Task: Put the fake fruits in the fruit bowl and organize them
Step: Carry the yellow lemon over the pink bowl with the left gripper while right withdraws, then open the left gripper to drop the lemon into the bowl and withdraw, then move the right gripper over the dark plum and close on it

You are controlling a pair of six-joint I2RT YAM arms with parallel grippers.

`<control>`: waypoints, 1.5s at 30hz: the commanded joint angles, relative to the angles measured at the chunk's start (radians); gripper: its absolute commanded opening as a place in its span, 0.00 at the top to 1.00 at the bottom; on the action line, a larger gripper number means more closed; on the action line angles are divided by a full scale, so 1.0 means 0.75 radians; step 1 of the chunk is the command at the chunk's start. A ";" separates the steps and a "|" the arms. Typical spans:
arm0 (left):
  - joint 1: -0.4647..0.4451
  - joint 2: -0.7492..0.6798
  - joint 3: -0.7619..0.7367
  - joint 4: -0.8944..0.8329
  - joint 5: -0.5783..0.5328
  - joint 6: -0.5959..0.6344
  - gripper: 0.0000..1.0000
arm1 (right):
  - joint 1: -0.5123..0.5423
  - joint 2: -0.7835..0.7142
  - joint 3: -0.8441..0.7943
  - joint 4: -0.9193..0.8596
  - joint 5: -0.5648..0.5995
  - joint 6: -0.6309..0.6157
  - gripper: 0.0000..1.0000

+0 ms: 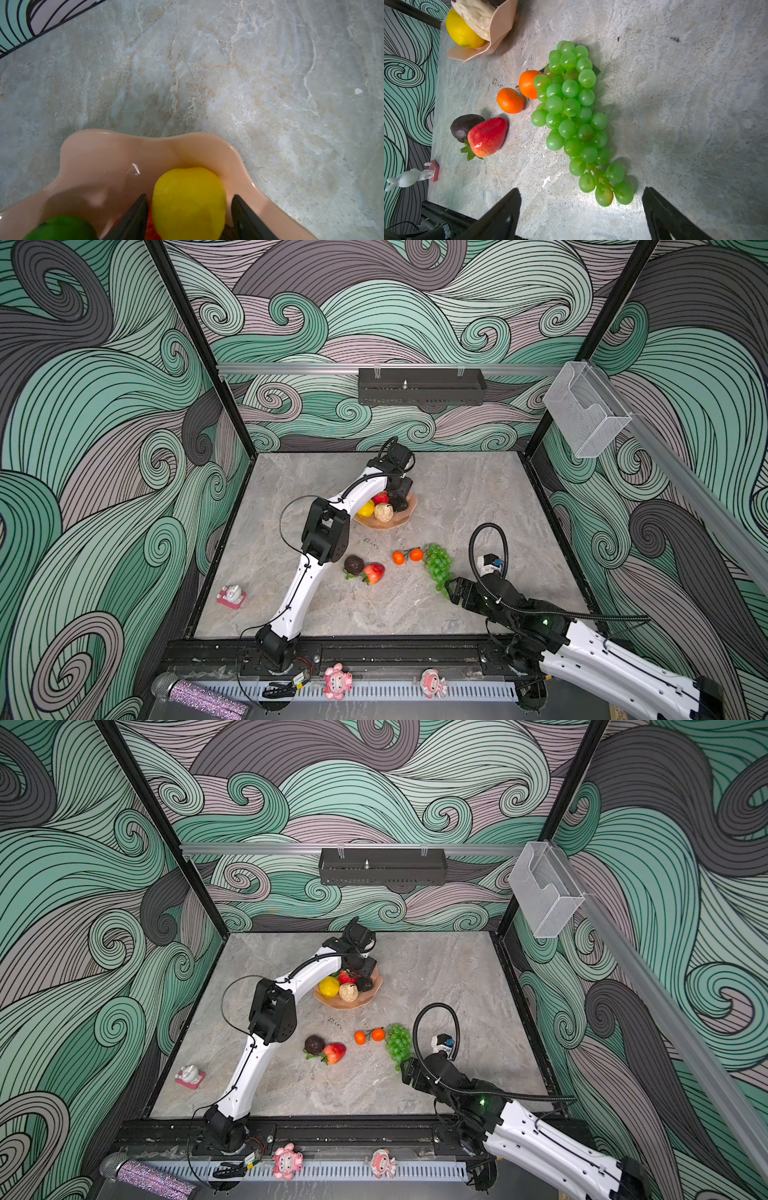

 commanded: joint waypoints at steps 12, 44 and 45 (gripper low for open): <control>0.011 -0.136 0.022 -0.043 0.000 -0.024 0.28 | -0.005 0.000 0.003 0.003 -0.004 0.005 0.08; 0.069 -2.408 -2.403 0.629 -0.336 -0.734 0.15 | 0.211 0.966 0.601 0.302 -0.135 -0.445 0.11; 0.069 -2.502 -2.445 0.603 -0.350 -0.732 0.15 | 0.218 1.024 0.646 0.297 -0.141 -0.469 0.11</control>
